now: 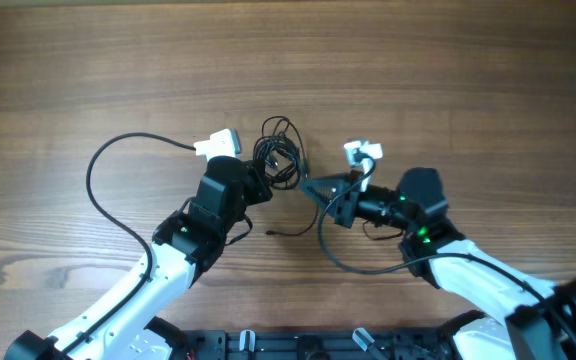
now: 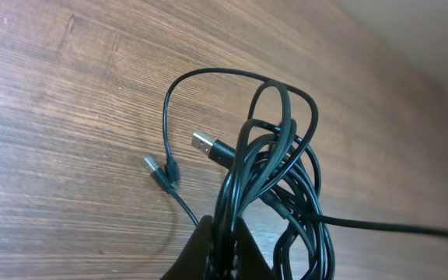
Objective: Untangle cables
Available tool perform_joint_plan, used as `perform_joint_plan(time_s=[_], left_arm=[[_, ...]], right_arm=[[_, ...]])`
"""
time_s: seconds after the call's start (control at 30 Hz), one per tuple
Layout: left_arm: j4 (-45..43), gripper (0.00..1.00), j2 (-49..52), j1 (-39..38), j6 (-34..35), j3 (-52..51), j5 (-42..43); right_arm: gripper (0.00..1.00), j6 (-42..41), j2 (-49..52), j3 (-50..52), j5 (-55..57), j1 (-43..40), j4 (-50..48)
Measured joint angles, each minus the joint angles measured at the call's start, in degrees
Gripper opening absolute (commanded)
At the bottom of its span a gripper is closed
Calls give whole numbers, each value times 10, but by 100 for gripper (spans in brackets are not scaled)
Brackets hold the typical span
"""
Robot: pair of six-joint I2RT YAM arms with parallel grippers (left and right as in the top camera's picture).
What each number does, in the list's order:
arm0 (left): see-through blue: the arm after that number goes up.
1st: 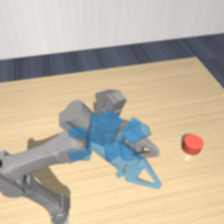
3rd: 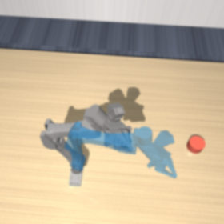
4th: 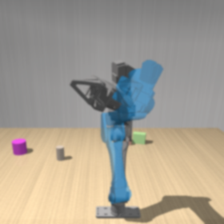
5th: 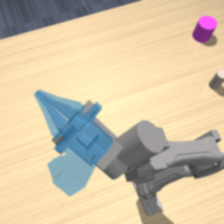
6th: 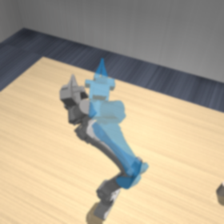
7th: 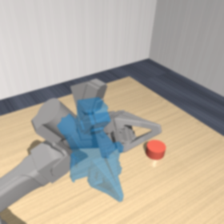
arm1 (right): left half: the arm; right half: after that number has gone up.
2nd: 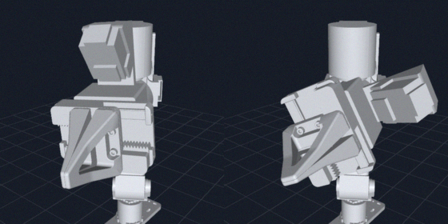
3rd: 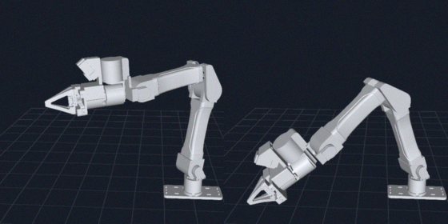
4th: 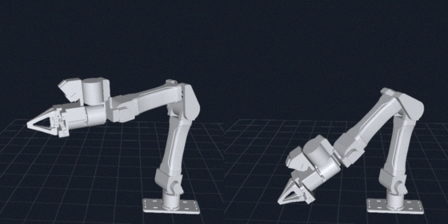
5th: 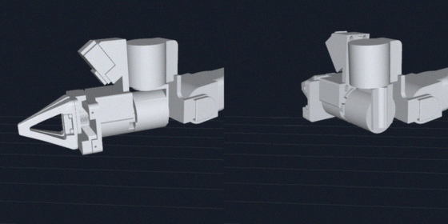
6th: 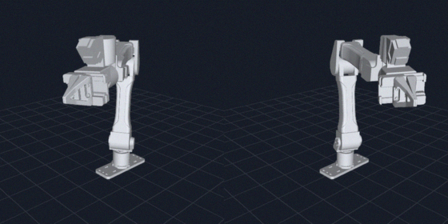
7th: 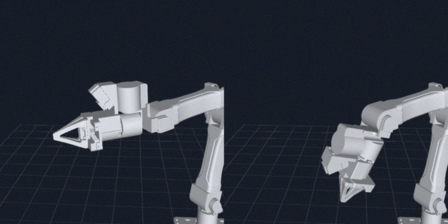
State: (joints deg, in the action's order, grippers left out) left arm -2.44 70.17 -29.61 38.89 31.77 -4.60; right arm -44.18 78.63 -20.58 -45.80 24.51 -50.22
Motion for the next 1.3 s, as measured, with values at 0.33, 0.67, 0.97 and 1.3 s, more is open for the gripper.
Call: perform_joint_plan(time_s=[0.33,0.67,0.97,1.3], left_arm=[[6,4,0,-20,-145,0,9],[10,4,0,-54,-222,0,24],[36,4,0,-54,-192,0,26],[-27,4,1,-54,-76,0,16]], right_arm=[[5,-93,-26,0,-16,-98,-26],[5,-142,-26,0,97,-118,-26],[5,-20,-26,0,183,-118,12],[4,14,-26,-1,105,-48,82]])
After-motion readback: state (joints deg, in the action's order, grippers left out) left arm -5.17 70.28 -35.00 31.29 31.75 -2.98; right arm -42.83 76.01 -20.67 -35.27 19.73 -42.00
